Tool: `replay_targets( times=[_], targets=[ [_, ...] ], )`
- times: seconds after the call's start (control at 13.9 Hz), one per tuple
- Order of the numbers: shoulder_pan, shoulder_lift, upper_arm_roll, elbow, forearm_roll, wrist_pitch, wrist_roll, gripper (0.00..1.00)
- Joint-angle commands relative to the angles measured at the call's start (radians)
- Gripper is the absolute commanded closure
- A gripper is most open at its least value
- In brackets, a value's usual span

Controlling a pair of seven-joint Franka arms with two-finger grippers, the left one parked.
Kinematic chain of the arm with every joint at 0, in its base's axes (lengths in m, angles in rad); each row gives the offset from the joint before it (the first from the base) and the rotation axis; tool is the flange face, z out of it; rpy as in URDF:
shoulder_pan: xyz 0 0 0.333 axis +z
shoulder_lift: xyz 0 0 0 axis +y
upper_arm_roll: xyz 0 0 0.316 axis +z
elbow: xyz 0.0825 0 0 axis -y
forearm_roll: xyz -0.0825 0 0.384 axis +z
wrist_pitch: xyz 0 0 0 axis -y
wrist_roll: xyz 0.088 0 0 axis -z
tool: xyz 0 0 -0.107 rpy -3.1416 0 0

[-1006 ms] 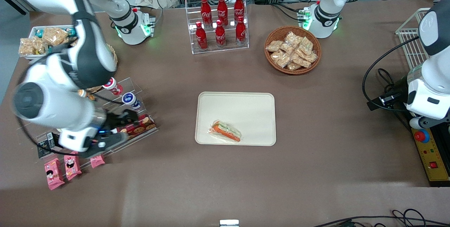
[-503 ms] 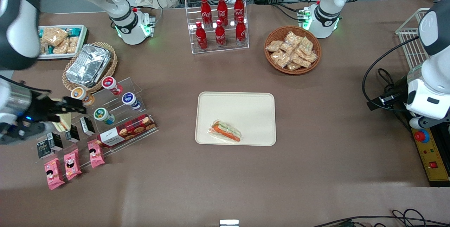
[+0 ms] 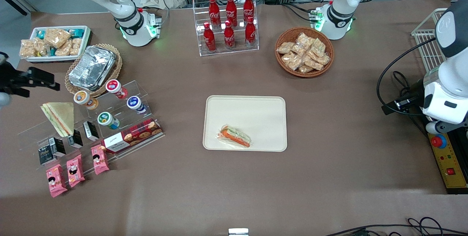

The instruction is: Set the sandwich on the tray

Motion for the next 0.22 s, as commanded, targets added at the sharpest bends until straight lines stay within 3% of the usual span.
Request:
replay_targets(
  times=[0.0,0.14],
  targets=[
    [0.000,-0.003,0.000,-0.032,-0.038,0.002,0.060,0.01],
    [0.000,0.016,-0.005,-0.028,-0.039,0.011,0.069,0.01]
  ],
)
